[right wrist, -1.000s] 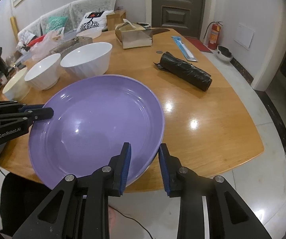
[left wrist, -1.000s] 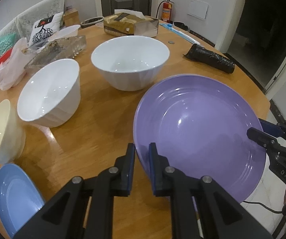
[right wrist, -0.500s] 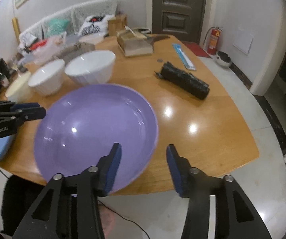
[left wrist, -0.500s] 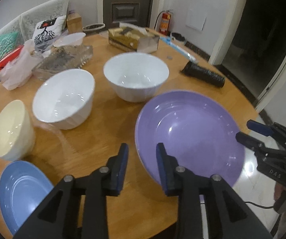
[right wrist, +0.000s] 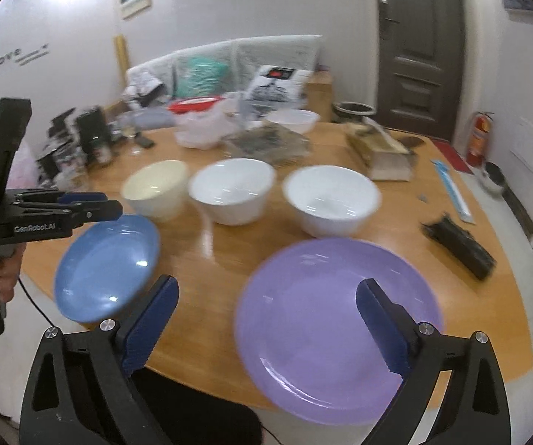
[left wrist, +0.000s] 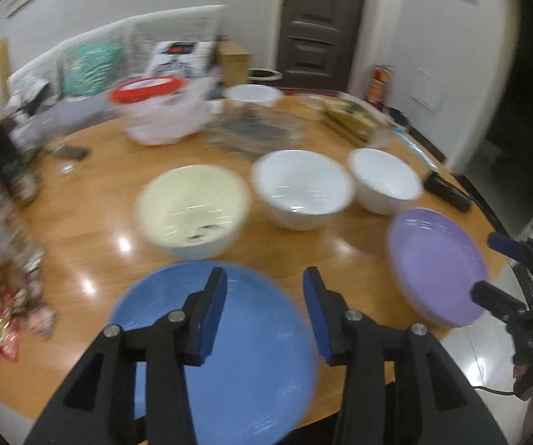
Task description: Organize plates and bowls
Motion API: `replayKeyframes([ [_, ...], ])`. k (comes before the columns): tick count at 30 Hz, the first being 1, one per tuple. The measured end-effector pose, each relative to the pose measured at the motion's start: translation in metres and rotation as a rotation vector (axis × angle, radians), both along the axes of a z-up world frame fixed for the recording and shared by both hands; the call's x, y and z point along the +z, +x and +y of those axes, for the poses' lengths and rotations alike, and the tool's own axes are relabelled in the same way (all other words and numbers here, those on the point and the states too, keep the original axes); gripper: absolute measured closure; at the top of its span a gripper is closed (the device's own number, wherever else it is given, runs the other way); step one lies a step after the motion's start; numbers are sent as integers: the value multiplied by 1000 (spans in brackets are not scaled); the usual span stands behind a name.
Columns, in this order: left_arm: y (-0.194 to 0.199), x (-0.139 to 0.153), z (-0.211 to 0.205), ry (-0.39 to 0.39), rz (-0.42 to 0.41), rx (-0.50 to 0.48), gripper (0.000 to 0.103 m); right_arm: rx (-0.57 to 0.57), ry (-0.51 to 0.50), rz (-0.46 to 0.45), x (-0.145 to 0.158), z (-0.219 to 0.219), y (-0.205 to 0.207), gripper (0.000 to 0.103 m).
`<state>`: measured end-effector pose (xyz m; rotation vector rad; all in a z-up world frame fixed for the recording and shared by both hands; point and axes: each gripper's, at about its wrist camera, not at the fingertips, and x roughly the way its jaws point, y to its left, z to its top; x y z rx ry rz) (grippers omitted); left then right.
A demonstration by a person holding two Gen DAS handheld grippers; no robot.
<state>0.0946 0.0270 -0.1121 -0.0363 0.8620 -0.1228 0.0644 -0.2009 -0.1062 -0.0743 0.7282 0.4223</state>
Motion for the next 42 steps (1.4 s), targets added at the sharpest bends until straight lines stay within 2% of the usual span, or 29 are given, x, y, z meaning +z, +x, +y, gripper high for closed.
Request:
replayKeyframes([
  [7, -20, -20, 91, -16, 23, 176, 62, 89, 35, 86, -15, 51, 11, 5],
  [12, -33, -45, 123, -69, 64, 233, 62, 120, -3, 139, -30, 86, 15, 7],
  [14, -37, -55, 127, -87, 77, 237, 62, 148, -6, 161, -35, 99, 16, 15],
  [16, -41, -64, 130, -101, 87, 237, 62, 160, -28, 194, -43, 112, 18, 29],
  [21, -41, -84, 131, -131, 118, 240, 63, 195, -65, 274, -64, 135, 21, 50],
  [30, -40, -97, 133, -151, 143, 235, 87, 192, -106, 346, -85, 150, 26, 79],
  [32, -39, -98, 132, -152, 145, 232, 93, 196, -107, 353, -88, 149, 25, 83],
  [34, -40, -98, 132, -148, 142, 230, 94, 202, -104, 353, -88, 151, 24, 86],
  [42, -40, -96, 129, -136, 141, 228, 94, 206, -117, 348, -87, 153, 23, 86],
])
